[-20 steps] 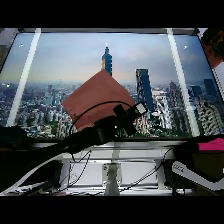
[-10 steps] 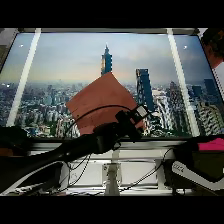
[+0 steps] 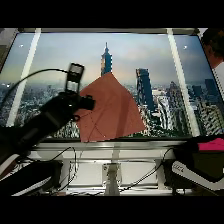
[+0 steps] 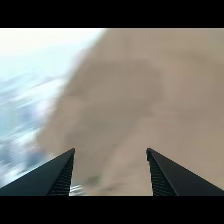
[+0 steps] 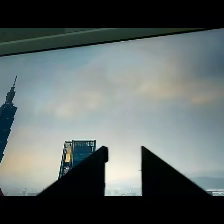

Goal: Fold the clothes and pants, and hang the long-sleeved shirts on hangers.

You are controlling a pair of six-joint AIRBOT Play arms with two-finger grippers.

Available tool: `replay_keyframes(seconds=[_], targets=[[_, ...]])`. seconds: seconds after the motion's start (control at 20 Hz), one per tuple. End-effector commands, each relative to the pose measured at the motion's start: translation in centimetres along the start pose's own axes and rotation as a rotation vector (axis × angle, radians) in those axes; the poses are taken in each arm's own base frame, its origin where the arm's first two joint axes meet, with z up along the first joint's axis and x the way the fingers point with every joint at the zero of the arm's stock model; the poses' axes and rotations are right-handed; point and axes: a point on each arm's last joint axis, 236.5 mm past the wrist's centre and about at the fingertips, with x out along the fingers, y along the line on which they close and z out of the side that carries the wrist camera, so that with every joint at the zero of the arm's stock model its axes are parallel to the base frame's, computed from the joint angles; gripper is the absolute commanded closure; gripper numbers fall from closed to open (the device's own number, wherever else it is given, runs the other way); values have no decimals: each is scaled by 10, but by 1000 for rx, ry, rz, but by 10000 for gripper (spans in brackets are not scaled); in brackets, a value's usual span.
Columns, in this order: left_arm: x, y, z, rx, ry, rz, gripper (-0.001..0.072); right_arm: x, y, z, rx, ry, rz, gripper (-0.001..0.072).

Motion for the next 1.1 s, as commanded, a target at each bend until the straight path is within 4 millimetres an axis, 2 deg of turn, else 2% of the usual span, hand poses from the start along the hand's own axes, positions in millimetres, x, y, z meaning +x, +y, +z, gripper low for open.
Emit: replay_keyframes(seconds=[0.0, 0.15, 0.25, 0.3, 0.35, 0.4, 0.5, 0.65, 0.85, 1.05], targets=[[9, 99, -24, -135, 103, 234, 219, 0, 4, -3, 4, 15, 16, 535], [31, 153, -69, -221, 215, 359, 220, 0, 6, -7, 4, 29, 23, 534], [52, 163, -94, -336, 260, 330, 226, 0, 6, -7, 4, 30, 24, 534], [64, 158, -103, -450, 284, 272, 242, 0, 6, -7, 4, 30, 24, 535], [76, 149, -107, -573, 302, 197, 242, 0, 6, -7, 4, 31, 24, 535], [86, 140, -105, -624, 311, 118, 243, 0, 6, -7, 4, 31, 24, 535], [103, 130, -103, -635, 319, -11, 242, 0, 6, -7, 4, 31, 24, 535], [121, 124, -110, -668, 358, -150, 239, 0, 5, -7, 4, 31, 24, 534], [141, 118, -104, -699, 319, -330, 239, 0, 5, -7, 3, 31, 23, 535], [159, 113, -125, -622, 367, -370, 239, 0, 5, -7, -1, 30, 22, 535]])
